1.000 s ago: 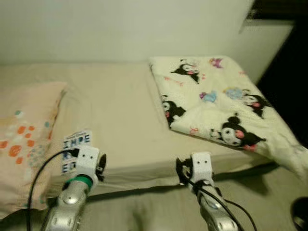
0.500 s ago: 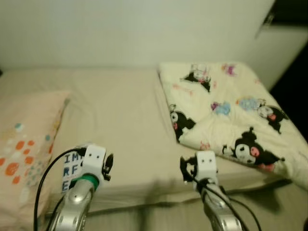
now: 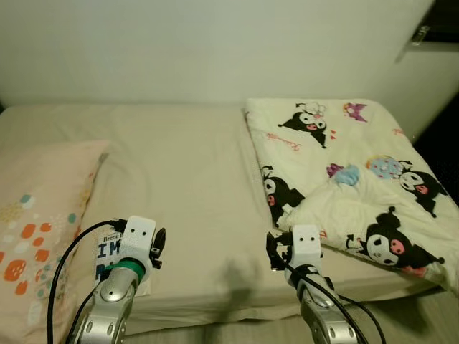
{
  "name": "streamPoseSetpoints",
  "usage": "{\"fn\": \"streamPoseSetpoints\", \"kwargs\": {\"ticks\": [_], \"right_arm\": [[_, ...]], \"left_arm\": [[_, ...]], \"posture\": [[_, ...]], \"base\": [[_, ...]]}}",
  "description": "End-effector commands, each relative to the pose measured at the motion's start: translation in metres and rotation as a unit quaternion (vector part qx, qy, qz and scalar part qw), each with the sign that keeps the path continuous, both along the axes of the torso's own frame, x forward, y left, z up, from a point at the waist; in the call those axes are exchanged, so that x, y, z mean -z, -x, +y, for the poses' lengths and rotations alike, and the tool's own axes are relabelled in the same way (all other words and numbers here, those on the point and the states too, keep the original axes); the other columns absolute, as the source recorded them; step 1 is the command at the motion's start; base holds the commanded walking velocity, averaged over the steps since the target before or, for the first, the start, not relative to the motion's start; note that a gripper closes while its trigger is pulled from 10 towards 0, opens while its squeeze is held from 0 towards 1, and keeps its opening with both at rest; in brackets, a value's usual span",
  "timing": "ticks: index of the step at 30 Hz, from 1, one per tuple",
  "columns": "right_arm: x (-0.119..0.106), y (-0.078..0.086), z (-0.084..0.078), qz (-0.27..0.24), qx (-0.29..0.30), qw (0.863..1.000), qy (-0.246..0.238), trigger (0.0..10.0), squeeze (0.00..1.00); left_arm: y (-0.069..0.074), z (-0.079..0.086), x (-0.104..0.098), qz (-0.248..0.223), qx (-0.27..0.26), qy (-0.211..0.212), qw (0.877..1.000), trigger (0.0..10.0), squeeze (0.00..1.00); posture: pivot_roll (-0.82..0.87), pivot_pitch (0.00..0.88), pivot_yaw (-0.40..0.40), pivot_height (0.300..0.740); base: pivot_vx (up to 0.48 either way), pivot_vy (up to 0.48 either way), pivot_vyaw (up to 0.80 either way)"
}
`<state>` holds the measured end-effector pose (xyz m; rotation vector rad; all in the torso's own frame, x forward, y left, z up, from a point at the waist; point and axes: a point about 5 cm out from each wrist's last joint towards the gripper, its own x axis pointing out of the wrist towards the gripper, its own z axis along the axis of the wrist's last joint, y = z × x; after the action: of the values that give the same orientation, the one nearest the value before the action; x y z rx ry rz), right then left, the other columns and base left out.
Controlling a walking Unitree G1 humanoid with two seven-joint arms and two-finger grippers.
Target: Clean up the room
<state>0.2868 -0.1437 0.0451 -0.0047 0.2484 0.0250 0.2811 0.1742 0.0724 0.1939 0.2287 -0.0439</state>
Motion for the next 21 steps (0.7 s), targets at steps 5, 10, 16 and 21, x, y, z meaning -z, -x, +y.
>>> {"fn": "streamPoseSetpoints", "kwargs": {"ticks": [5, 10, 16, 21], "right_arm": [[0.0075, 0.0054, -0.0016, 0.015, 0.002, 1.0, 0.004, 10.0, 0.0], [0.0069, 0.0056, 0.0009, 0.013, -0.009, 1.0, 0.012, 10.0, 0.0], [0.0077, 0.0061, 0.0012, 0.015, -0.011, 1.0, 0.013, 10.0, 0.0], [0.0079, 0.0066, 0.0008, 0.016, -0.009, 1.0, 0.013, 10.0, 0.0]], "left_arm": [[0.0024, 0.0008, 0.0051, 0.009, -0.002, -0.001, 1.0, 10.0, 0.0], [0.0019, 0.0007, 0.0045, 0.007, 0.005, -0.011, 1.0, 10.0, 0.0], [0.0017, 0.0002, 0.0043, 0.007, 0.006, -0.012, 1.0, 10.0, 0.0], [0.0013, -0.0009, 0.0044, 0.008, 0.01, -0.012, 1.0, 10.0, 0.0]], "posture": [[0.07, 0.0, 0.005, 0.74], [0.07, 0.0, 0.005, 0.74], [0.07, 0.0, 0.003, 0.74], [0.06, 0.0, 0.005, 0.74]], "base": [[0.0, 0.0, 0.0], [0.0, 0.0, 0.0], [0.0, 0.0, 0.0], [0.0, 0.0, 0.5]]}}
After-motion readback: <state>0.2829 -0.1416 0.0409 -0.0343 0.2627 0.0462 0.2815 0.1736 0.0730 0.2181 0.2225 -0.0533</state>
